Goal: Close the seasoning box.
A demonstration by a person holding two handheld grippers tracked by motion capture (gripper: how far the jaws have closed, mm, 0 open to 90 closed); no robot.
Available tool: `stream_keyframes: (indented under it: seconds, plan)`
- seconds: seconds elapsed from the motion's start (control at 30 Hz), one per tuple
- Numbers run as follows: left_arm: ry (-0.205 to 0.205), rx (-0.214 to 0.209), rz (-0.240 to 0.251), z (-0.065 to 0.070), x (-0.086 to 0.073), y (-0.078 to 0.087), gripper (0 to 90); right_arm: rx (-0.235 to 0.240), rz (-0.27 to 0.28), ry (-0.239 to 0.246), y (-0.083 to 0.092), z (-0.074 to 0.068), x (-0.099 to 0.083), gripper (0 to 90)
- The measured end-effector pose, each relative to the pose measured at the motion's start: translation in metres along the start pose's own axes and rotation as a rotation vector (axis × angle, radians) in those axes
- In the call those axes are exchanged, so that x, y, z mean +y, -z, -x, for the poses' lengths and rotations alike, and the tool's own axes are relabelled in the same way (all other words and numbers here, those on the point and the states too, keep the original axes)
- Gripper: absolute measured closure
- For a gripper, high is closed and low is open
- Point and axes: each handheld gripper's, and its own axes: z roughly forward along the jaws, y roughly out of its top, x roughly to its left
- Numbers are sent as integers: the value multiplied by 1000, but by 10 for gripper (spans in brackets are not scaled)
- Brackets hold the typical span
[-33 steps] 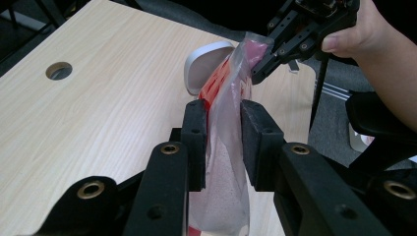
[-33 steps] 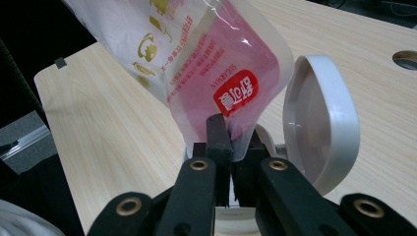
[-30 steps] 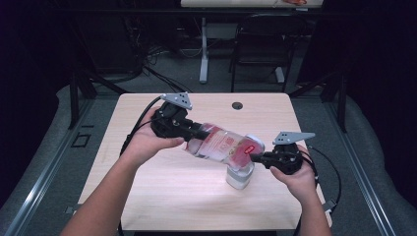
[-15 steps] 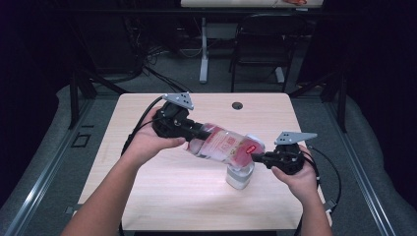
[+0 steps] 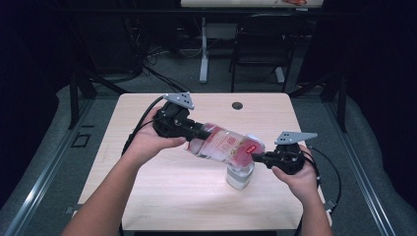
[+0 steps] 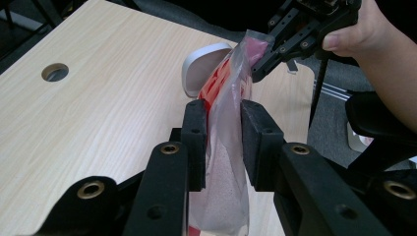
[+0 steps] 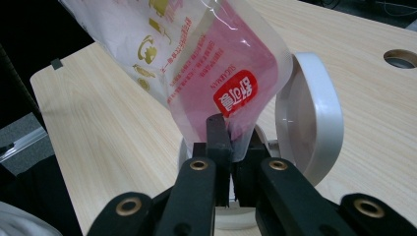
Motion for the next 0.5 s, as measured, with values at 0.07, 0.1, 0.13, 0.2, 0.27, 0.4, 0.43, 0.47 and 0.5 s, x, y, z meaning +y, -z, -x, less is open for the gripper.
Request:
stream_keyframes:
  seconds: [0.07,0.1,0.13,0.2,0.27,0.4,0.43,0.47,0.5]
  plan:
    - [0,-1,1,0,0,0,740,2,0,-1,0,0,0,879]
    - [-2,-2,1,0,1,0,740,2,0,-2,0,0,0,880]
    - [-3,-2,1,0,1,0,740,3,0,-2,0,0,0,880]
    - [-1,-3,1,1,1,0,740,5,2,-4,-1,1,0,880]
    - [-2,0,1,1,2,0,740,4,2,-4,-2,1,-1,880]
    - [-2,-1,1,1,2,1,739,5,0,-5,-4,0,-1,879]
    - [-4,0,1,1,2,1,739,5,0,-6,-4,0,-1,879]
    - [-4,1,1,1,2,1,739,4,2,-6,-4,0,-1,879]
    - [-6,0,1,1,2,1,738,4,1,-6,-5,0,-1,880]
